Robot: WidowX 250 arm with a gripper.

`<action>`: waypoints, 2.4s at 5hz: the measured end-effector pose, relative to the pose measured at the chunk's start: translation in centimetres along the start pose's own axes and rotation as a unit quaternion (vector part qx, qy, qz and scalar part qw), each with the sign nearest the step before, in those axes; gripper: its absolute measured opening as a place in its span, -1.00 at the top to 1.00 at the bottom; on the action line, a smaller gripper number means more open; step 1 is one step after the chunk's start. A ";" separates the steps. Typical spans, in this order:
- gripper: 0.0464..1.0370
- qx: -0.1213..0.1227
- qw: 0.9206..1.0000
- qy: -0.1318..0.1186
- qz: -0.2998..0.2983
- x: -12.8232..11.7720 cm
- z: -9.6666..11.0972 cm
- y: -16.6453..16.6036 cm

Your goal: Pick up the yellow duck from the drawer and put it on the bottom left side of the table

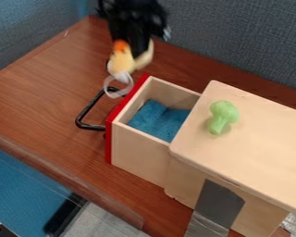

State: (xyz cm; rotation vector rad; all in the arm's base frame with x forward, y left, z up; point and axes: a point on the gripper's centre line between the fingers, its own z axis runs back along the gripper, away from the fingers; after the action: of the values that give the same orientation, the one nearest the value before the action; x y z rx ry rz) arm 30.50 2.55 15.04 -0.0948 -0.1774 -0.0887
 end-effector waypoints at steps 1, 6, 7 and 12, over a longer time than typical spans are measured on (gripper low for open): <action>0.46 0.015 0.999 -0.018 0.044 -0.1 1.8 4.2; 0.46 0.136 0.984 0.049 0.101 -4.5 -7.2 14.6; 0.46 0.145 0.983 0.056 0.098 -5.3 -7.9 15.3; -0.93 0.131 0.985 0.055 0.098 -6.3 -3.9 15.8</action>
State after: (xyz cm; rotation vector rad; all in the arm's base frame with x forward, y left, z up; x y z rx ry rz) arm 26.51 18.36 8.67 0.1560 -0.0665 0.1261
